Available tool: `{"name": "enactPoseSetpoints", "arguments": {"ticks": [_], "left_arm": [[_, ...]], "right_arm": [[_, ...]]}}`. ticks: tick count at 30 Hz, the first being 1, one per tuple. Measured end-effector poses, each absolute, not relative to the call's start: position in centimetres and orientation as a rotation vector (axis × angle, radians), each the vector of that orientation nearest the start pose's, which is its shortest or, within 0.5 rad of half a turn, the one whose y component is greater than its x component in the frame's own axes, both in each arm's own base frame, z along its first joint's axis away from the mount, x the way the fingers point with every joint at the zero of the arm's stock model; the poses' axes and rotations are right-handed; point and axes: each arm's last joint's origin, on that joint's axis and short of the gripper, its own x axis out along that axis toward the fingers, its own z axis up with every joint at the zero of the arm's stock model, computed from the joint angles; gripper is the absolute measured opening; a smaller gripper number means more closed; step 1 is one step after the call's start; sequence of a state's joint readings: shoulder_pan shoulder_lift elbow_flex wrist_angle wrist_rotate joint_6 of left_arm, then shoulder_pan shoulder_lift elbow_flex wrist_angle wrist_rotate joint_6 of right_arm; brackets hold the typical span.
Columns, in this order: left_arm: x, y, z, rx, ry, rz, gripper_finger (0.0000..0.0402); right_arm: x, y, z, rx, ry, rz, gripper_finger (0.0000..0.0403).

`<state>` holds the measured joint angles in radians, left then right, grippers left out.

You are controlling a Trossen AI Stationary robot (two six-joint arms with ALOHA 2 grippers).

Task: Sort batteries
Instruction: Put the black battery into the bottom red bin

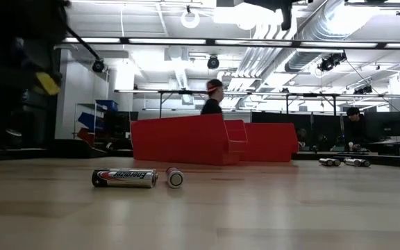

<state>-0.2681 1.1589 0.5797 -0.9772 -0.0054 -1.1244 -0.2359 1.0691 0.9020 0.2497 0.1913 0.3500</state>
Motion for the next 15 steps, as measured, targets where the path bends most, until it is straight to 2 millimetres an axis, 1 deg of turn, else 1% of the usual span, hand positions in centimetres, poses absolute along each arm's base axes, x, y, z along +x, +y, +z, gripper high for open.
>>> {"name": "enactPoseSetpoints", "arguments": {"ticks": [1, 3, 5, 6, 7, 10, 13, 15], "left_arm": [[15.3, -4.1, 16.1, -0.635, 1.501, 0.575, 0.0182], [16.1, -4.1, 15.4, -0.535, 1.607, 0.452, 0.013], [16.8, -3.8, 14.9, -0.458, 1.707, 0.384, 0.0059], [17.1, -3.6, 14.7, -0.445, 1.741, 0.355, 0.003], [17.5, -3.3, 14.3, -0.449, 1.769, 0.342, 0.0017], [17.7, -2.2, 13.1, -0.511, 1.896, 0.317, 0.0008], [17.3, -1.1, 11.9, -0.65, 2.093, 0.271, 0.0002], [16.9, -0.5, 11.5, -0.665, 2.201, 0.241, 0.0001]], "right_arm": [[23.4, -6.2, 36.0, 0.343, -0.153, -0.409, 0.0], [23.6, -6.2, 35.8, 0.343, -0.144, -0.411, 0.0], [24.0, -6.3, 35.5, 0.344, -0.129, -0.414, 0.0], [24.2, -6.4, 35.3, 0.344, -0.12, -0.415, 0.0], [24.4, -6.4, 35.1, 0.344, -0.111, -0.417, 0.0], [25.0, -6.6, 34.5, 0.355, -0.088, -0.421, 0.0], [25.5, -6.7, 33.9, 0.354, -0.065, -0.425, 0.0], [25.7, -6.7, 33.7, 0.355, -0.058, -0.426, 0.0]]}}
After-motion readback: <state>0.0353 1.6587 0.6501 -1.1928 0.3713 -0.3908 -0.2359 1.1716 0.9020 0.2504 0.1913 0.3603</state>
